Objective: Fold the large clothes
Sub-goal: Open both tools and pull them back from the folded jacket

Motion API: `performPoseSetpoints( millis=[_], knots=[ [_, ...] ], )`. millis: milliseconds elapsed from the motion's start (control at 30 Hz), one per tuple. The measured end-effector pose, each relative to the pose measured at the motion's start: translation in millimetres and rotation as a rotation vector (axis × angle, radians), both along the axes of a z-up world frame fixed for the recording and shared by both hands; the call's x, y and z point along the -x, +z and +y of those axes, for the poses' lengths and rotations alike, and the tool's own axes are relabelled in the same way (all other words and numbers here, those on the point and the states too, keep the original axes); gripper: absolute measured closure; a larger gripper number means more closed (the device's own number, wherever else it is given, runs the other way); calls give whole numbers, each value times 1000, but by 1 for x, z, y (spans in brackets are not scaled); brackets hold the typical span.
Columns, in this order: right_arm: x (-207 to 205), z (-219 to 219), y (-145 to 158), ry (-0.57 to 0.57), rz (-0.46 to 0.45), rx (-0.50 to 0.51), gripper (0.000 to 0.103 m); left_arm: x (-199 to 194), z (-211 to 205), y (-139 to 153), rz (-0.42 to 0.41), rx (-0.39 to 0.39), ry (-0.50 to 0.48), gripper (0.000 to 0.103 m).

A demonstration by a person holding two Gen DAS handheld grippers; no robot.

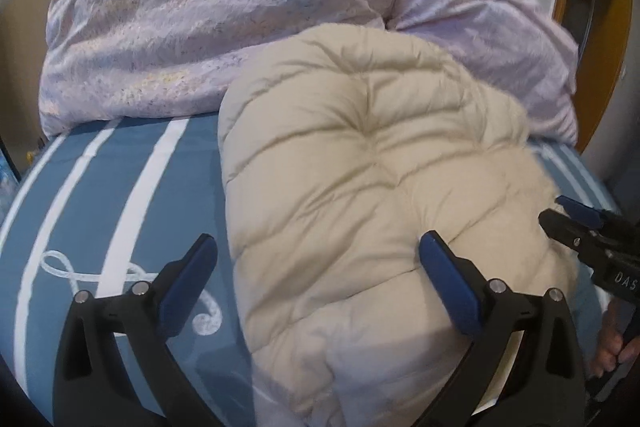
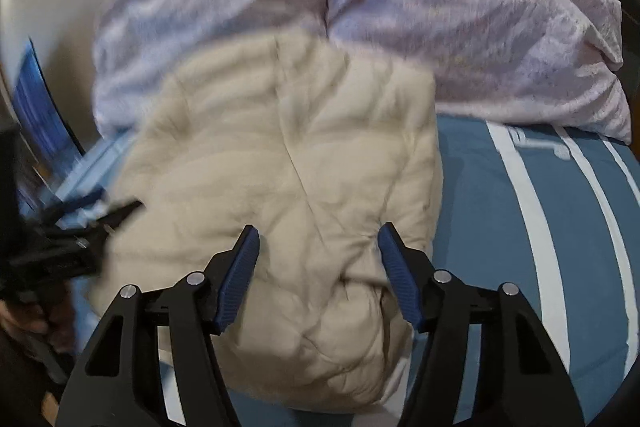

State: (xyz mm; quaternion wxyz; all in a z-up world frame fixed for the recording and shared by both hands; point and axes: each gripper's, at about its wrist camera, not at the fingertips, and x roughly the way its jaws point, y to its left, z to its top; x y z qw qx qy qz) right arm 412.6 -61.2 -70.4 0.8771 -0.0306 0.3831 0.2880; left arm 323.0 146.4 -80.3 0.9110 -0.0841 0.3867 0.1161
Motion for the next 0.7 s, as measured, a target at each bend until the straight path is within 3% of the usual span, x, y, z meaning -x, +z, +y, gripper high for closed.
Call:
performPoseSetpoints(
  millis=[167,267,467,700],
  knots=[
    [11,-7,9,-17,17,-8,36,14,1,9,15,76,25,3],
    [35,-22,28,-24,2,-37,1,41,-8,23,-16,52,9,3],
    [84,-45,43,-46,-17,-55,1,103,-30,45,-71,57,-4,2],
    [129,-71,46,-66,30,-110,1,159,-43,48,-54,100,47,2]
  ],
)
